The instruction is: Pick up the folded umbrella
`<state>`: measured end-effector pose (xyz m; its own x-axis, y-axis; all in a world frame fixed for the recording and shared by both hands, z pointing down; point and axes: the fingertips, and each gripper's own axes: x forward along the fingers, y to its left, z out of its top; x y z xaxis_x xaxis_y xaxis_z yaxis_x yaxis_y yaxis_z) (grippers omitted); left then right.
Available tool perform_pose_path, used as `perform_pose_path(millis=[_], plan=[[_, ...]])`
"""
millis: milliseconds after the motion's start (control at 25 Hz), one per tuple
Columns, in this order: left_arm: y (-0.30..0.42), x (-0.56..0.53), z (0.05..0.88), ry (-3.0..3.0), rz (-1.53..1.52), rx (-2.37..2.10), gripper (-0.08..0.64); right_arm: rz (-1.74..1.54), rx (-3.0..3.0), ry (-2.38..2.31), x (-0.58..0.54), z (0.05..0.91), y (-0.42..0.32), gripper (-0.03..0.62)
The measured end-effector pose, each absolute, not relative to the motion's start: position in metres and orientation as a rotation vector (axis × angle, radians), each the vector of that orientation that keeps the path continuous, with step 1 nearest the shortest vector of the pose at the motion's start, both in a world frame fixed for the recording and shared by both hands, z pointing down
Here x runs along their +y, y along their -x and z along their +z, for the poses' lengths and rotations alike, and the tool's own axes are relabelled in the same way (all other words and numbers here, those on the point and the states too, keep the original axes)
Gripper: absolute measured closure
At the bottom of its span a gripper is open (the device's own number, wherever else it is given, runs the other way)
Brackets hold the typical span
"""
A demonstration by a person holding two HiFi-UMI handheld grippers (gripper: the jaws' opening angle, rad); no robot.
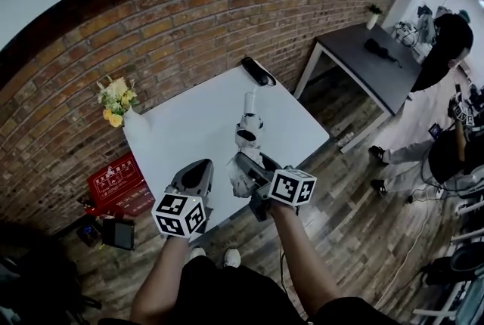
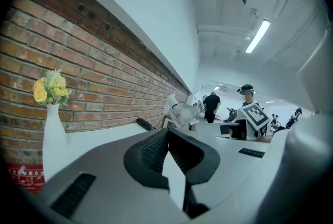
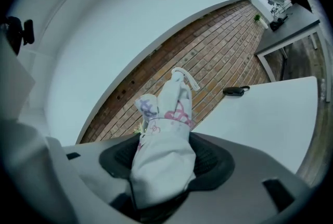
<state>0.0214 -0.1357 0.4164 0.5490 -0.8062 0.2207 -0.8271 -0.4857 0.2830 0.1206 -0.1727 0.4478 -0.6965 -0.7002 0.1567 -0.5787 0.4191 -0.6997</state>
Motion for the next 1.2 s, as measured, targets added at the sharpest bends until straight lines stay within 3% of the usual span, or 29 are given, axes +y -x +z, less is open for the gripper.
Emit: perform_pose_path(millis=[600,1200], plan=[[0.036,-0.110,0.372,-2.547,0.056,-1.286,0.546,-0.954,2.452,1.155,-0.110,0.380,-0.127,0.322],[0.095,-0.076,0.382,-2.528,0.043,-1.284,0.546,-0.758,2.404,1.167,-0.059,0.349,-0.129,0.322]])
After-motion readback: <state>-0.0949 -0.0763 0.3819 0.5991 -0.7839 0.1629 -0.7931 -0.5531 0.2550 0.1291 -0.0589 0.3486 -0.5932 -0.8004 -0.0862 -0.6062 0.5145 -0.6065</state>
